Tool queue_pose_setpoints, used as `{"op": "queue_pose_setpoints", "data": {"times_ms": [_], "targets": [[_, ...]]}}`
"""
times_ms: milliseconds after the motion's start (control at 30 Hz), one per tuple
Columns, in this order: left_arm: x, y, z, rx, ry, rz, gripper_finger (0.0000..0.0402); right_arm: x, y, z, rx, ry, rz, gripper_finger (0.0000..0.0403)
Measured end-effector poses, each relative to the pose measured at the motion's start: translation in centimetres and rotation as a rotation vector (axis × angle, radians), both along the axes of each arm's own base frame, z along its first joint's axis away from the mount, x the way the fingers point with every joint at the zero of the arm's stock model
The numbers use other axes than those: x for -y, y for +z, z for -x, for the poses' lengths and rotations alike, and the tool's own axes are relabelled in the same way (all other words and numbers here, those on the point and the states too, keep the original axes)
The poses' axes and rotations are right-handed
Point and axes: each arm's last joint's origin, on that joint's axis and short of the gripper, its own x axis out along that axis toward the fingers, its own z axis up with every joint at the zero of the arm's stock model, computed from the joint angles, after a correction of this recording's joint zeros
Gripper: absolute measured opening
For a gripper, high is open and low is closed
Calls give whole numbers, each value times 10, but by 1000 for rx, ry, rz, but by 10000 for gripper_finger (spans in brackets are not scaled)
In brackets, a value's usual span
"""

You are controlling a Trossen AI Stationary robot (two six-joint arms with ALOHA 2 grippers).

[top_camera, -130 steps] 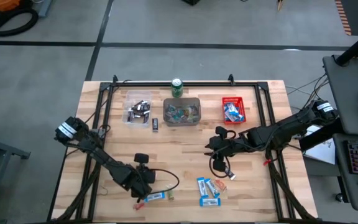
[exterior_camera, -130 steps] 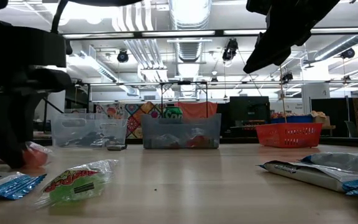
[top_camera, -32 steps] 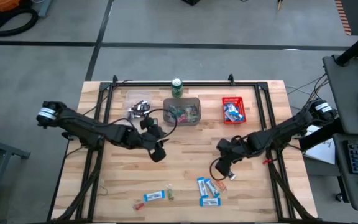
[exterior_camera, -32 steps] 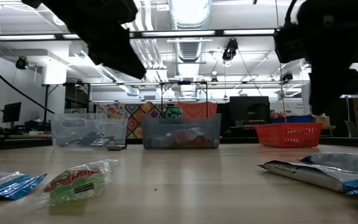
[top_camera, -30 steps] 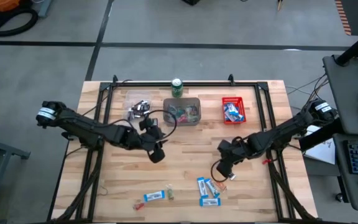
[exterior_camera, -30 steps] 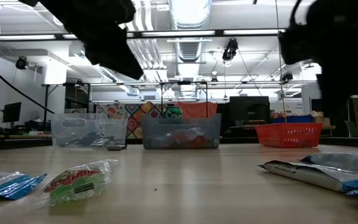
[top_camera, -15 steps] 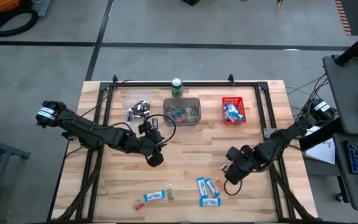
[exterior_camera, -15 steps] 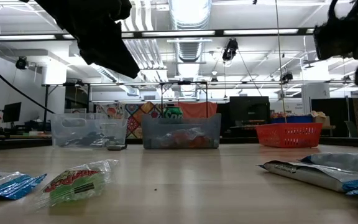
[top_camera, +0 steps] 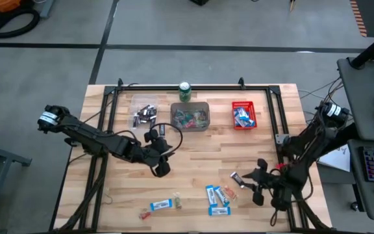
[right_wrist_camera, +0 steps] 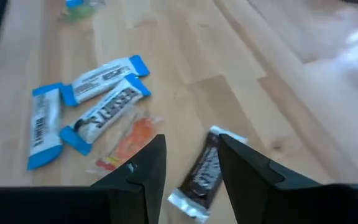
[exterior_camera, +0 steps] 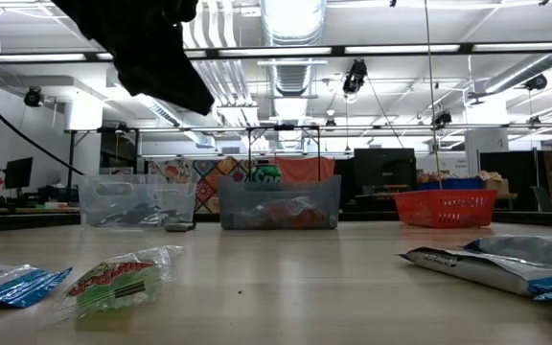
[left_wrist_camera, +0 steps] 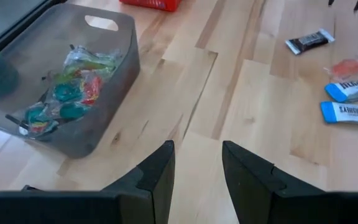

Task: Organize candy in baskets
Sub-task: Put the brown chocolate bar into the transparent bin

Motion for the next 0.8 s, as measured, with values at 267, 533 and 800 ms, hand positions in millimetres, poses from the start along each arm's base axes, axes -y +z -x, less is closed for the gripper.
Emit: {"op": "queue_pose_setpoints", "data": {"times_ms": [267, 533, 800], "targets": [[2, 1, -1, 23, -2, 10, 118, 1, -39, -1, -11, -65, -15, 137], [3, 1, -1, 17, -7, 8, 118, -11, -70, -15, -41, -155, 66, 137], [10, -1, 2, -25, -109, 67, 118, -2, -86, -24, -113, -227, 109, 112]]}}
